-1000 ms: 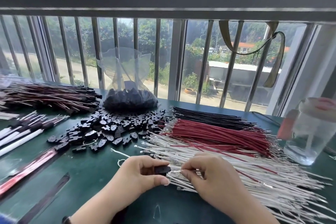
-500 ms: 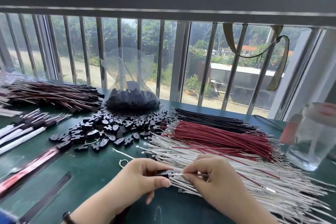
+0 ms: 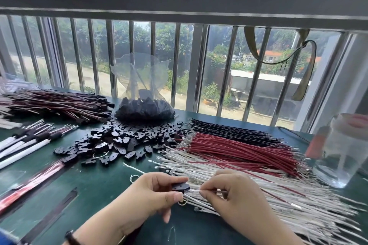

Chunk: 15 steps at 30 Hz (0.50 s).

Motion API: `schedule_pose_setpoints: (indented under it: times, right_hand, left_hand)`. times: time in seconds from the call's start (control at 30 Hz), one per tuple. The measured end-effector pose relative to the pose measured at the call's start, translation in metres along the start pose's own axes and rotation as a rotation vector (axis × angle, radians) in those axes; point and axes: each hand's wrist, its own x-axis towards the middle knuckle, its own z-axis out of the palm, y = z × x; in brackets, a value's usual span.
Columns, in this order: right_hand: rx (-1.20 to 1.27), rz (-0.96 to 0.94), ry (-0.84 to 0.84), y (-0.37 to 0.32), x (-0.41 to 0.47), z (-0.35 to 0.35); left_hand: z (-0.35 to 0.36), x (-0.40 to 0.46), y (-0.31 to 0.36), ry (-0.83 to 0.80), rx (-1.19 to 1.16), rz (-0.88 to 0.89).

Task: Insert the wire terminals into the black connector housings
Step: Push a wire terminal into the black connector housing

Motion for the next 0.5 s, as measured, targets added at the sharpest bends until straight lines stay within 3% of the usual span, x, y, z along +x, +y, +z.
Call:
schedule_pose_setpoints:
  times: [0.5]
  right_hand:
    - [0.05,-0.025,0.003,0.0002,-0.0009,-0.0035]
  left_hand:
    - [0.0027,-0.0028,0.0049,-0.17,-0.085,-0.023]
